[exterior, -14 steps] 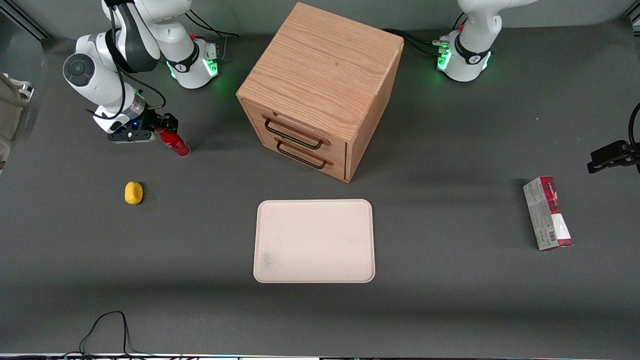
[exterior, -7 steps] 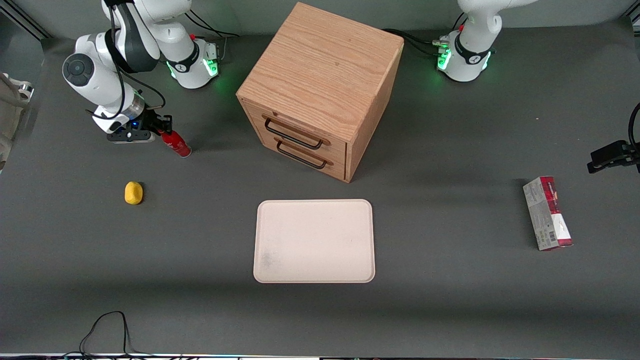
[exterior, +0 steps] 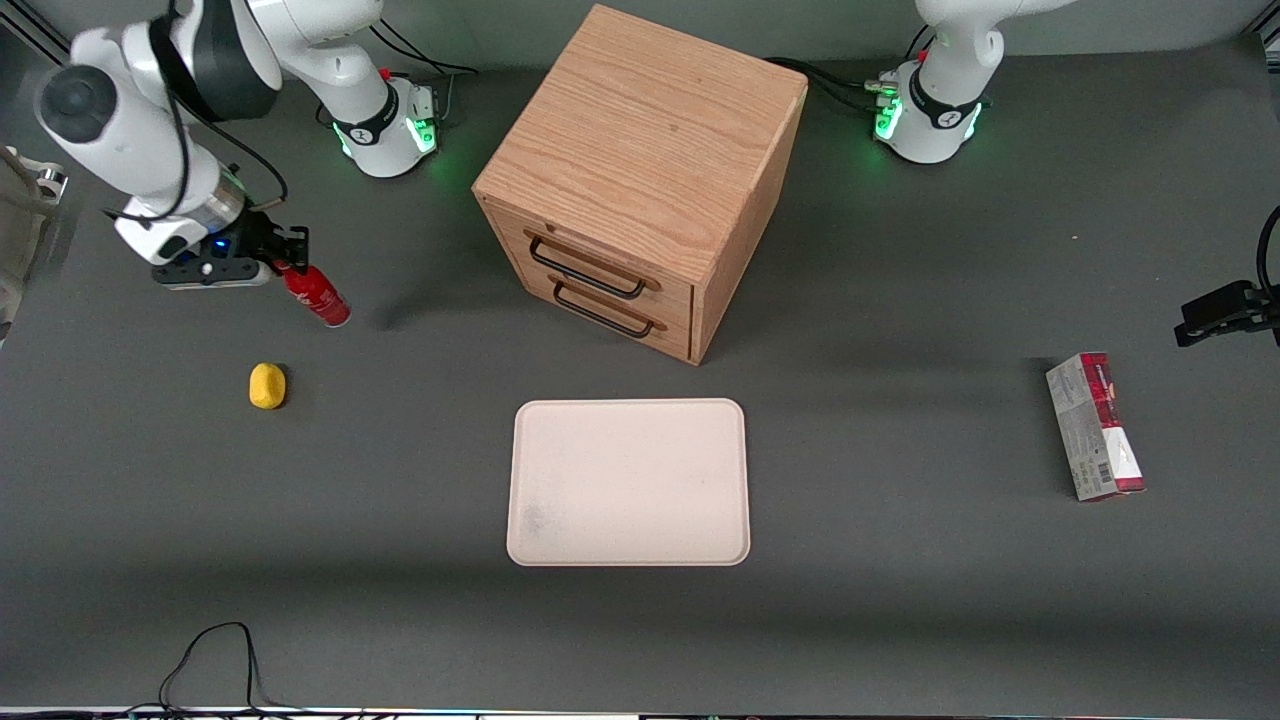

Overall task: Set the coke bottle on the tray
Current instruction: 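Lift the bottle and carry it with the right gripper over the white tray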

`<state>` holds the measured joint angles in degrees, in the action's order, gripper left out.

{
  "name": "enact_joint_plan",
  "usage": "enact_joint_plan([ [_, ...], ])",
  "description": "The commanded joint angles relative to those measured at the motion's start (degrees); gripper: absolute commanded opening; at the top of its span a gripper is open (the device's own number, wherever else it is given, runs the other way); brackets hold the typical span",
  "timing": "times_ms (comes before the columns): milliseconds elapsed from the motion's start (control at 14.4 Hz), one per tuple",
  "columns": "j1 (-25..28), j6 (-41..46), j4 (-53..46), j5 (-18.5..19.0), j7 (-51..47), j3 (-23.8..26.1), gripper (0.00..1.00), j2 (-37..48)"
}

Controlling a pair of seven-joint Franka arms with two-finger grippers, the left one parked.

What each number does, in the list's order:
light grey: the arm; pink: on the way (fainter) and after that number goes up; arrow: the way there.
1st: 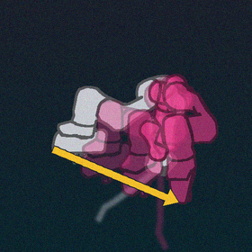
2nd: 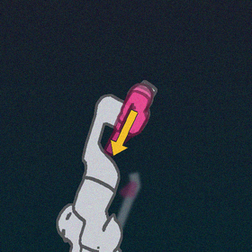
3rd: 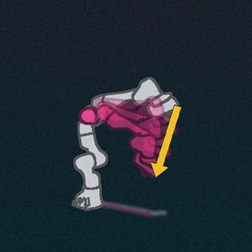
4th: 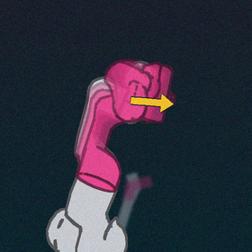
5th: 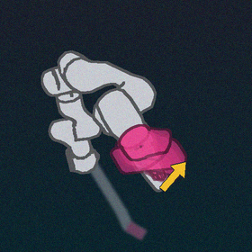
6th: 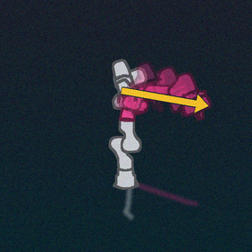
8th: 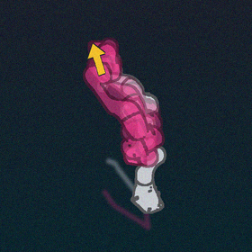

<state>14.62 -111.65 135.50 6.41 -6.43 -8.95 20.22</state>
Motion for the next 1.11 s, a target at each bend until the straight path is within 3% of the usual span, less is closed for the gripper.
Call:
enact_joint_plan([
  [0,0.2,12.7,-21.7,-3.9,0.3,3.2,0.0,-11.5],
  [208,0.2,22.6,-42.0,-6.9,0.5,5.4,0.0,-21.7],
  [554,0.1,31.6,-70.2,-6.9,-0.1,11.5,0.0,-37.8],
  [762,0.1,29.6,-84.0,-6.9,-0.2,16.9,0.0,-49.9],
  [1040,1.3,18.1,-85.5,-5.8,-1.0,21.5,0.0,-59.9],
])
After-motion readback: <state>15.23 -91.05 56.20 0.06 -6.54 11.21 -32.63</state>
